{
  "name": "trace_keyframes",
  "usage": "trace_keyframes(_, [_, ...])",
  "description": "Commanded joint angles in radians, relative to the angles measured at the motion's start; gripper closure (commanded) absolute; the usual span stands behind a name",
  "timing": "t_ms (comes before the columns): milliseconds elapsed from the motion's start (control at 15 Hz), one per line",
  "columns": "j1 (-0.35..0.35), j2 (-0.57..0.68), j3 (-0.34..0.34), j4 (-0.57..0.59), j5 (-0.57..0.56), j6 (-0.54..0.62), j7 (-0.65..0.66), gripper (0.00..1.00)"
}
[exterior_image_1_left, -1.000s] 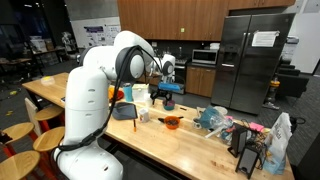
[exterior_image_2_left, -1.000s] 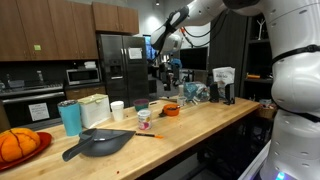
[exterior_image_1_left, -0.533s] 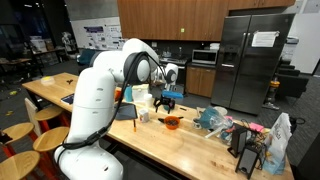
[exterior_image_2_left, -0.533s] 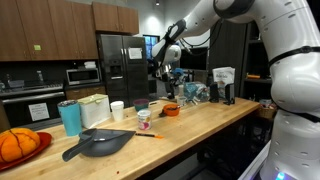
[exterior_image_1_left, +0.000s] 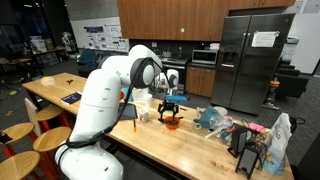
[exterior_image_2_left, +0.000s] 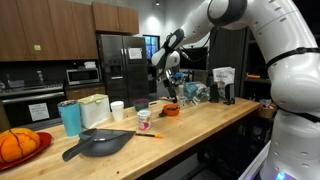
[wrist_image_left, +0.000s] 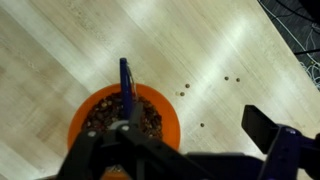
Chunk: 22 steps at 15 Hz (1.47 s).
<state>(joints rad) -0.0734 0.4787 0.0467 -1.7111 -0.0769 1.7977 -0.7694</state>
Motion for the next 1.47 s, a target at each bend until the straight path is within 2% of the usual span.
trace_keyframes(0, [-0.002, 0.027, -0.002, 0.056, -0.039, -0.024, -0.028, 0.0])
trace_keyframes(867, [-0.012, 0.085, -0.014, 0.083, -0.082, -0.021, -0.017, 0.0])
trace_keyframes(1400, [-0.013, 0.064, -0.031, 0.069, -0.116, -0.046, -0.001, 0.0])
